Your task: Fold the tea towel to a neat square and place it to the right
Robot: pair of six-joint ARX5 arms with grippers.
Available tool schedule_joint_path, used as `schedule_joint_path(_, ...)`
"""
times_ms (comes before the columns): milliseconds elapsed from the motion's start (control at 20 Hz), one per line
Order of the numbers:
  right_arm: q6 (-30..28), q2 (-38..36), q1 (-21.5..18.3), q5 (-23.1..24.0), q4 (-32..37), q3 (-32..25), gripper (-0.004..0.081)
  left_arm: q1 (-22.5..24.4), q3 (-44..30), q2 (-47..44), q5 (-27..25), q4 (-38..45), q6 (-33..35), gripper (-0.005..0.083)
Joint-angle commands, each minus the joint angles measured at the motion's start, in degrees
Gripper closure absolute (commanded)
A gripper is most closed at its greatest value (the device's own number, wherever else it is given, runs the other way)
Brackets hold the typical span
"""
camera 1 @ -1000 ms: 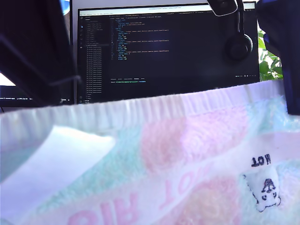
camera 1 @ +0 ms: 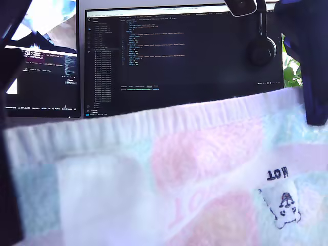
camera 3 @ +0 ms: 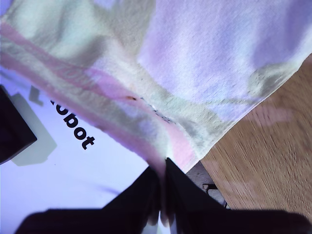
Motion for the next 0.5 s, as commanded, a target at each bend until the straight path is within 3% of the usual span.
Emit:
schedule_joint_path(0, 0.24, -0.02, 0.15, -0.15, 0.17, -0.96, 0.0782, -0.13, -0.26, 0.48, -0.42, 1.64, -0.26, 0.0472)
schedule_joint_path(200, 0.24, -0.02, 0.15, -0.15, 0.20, -0.96, 0.0782, -0.07, -0.26, 0.48, -0.42, 3.17, 0.15, 0.0493)
schedule_joint_path(350, 0.24, -0.02, 0.15, -0.15, 0.24, -0.96, 0.0782, -0.07, -0.26, 0.48, -0.28, 2.80, 1.20, 0.0651)
schedule_joint_path(450, 0.24, -0.02, 0.15, -0.15, 0.20, -0.96, 0.0782, -0.07, -0.26, 0.48, 0.46, 1.60, 1.20, 0.0702)
